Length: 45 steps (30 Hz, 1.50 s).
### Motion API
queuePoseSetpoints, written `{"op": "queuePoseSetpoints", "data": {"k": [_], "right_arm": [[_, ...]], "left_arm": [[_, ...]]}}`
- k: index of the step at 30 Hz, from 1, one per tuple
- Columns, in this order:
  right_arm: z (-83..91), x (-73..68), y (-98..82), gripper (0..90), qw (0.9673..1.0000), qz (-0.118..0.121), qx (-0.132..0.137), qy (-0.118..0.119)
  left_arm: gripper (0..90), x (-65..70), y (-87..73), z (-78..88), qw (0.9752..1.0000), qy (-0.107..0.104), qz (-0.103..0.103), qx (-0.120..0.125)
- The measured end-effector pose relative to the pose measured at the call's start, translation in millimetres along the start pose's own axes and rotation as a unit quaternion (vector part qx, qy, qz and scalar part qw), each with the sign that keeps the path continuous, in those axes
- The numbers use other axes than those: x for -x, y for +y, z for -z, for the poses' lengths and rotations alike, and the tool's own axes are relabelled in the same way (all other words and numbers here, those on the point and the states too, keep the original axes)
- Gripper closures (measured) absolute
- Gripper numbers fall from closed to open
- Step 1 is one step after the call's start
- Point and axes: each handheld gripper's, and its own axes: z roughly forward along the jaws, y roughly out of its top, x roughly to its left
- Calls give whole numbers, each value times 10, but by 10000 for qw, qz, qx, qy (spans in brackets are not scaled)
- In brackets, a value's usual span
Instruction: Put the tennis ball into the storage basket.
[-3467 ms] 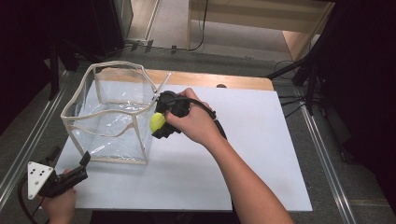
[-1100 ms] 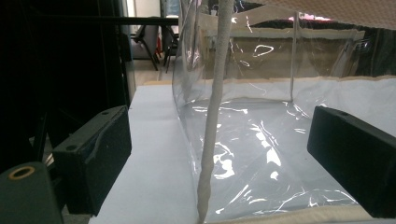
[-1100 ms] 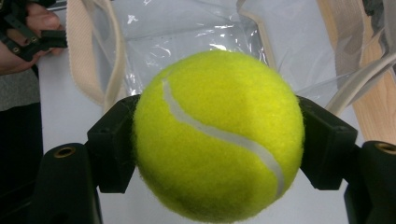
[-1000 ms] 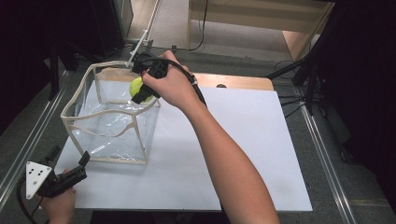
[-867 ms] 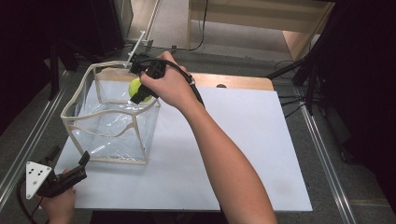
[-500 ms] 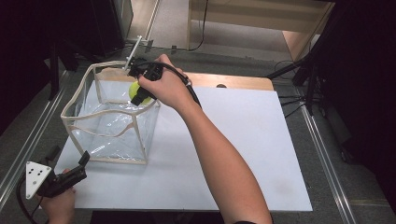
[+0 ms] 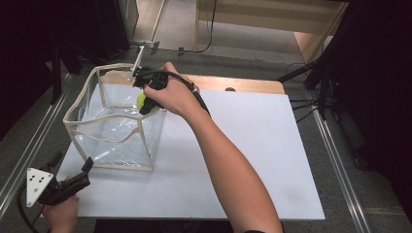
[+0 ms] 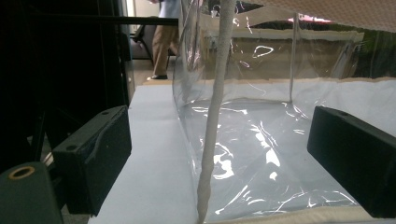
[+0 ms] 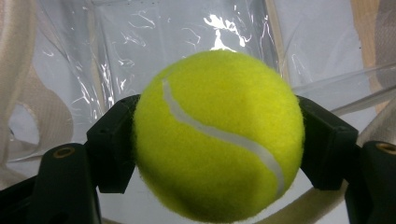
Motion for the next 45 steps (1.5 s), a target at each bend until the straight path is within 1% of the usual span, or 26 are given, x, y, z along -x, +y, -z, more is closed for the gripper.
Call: {"op": "queuePoseSetpoints", "data": {"k": [1, 3, 4, 5, 6, 7, 8, 9, 10, 11, 12, 14, 15, 17, 18, 21, 26, 27, 28, 31, 33, 34, 39, 45], "right_arm": [[-8, 7, -1, 236, 10000, 44, -73, 6], [-20, 3, -3, 233, 10000, 30, -82, 32], [-20, 3, -3, 233, 10000, 30, -82, 32], [-23, 0, -5, 204, 9999, 98, -19, 46], [-23, 0, -5, 204, 9999, 98, -19, 46], [-12, -1, -6, 135, 9999, 85, 13, 62], [8, -2, -6, 98, 9999, 93, 118, 76], [38, -6, -7, 98, 9997, 32, 216, 119], [65, -3, -10, 84, 9994, 29, 334, 103], [92, -5, -12, 24, 9991, 21, 424, 62], [115, -13, -14, 0, 9988, -13, 482, 72], [170, -22, -27, 0, 9982, -27, 594, -74], [197, -28, -35, 0, 9980, -36, 625, -120], [244, -42, -52, 0, 9974, -78, 703, -129], [269, -45, -62, 0, 9972, -63, 713, -220], [330, -60, -99, 0, 9965, -105, 788, -261], [401, -70, -177, 0, 9959, -100, 837, -319], [411, -81, -192, 0, 9961, -138, 820, -303], [416, -84, -208, 0, 9960, -122, 814, -333], [424, -99, -252, 0, 9963, -131, 782, -342], [427, -100, -283, 0, 9966, -96, 758, -323], [430, -102, -298, 0, 9966, -94, 738, -358], [438, -123, -356, 0, 9971, -87, 696, -286], [398, -154, -419, 0, 9977, -34, 609, -304]], "left_arm": [[68, 0, 0, 0, 10000, -3, 0, 0], [68, 0, 0, 0, 10000, -3, 12, 7], [68, 0, 0, 0, 10000, 1, 20, 8], [68, 0, 0, 0, 10000, 0, 21, 7], [68, 0, 0, 0, 10000, 0, 21, 7], [68, 0, 0, 0, 10000, 0, 21, 6], [68, 0, 0, -1, 10000, -1, 23, 7], [68, 0, 0, 0, 10000, -1, 23, 5], [68, 0, 0, 0, 10000, 0, 24, 6], [68, 0, 1, 1, 10000, -1, 29, 4], [68, -1, 1, 0, 10000, -1, 31, 5], [68, -1, 1, 1, 10000, -5, 29, 6], [68, -1, 0, 0, 10000, -3, 36, 2], [68, -1, 1, 1, 10000, -3, 28, 7], [68, -1, 1, 0, 10000, -4, 33, 3], [68, 0, 1, 0, 10000, -7, 15, 5], [68, 0, 0, -5, 10000, -16, -9, 4], [68, 1, 0, -4, 10000, -9, -13, -1], [68, 1, 0, -5, 10000, -16, -10, 8], [68, 3, 0, -6, 10000, -8, -20, 2], [68, 3, 0, -6, 10000, -6, -22, 1], [68, 3, 0, -6, 10000, -5, -21, 0], [68, 5, -1, -7, 10000, 0, -14, 5], [68, 5, -1, -7, 10000, 6, -33, -6]]}}
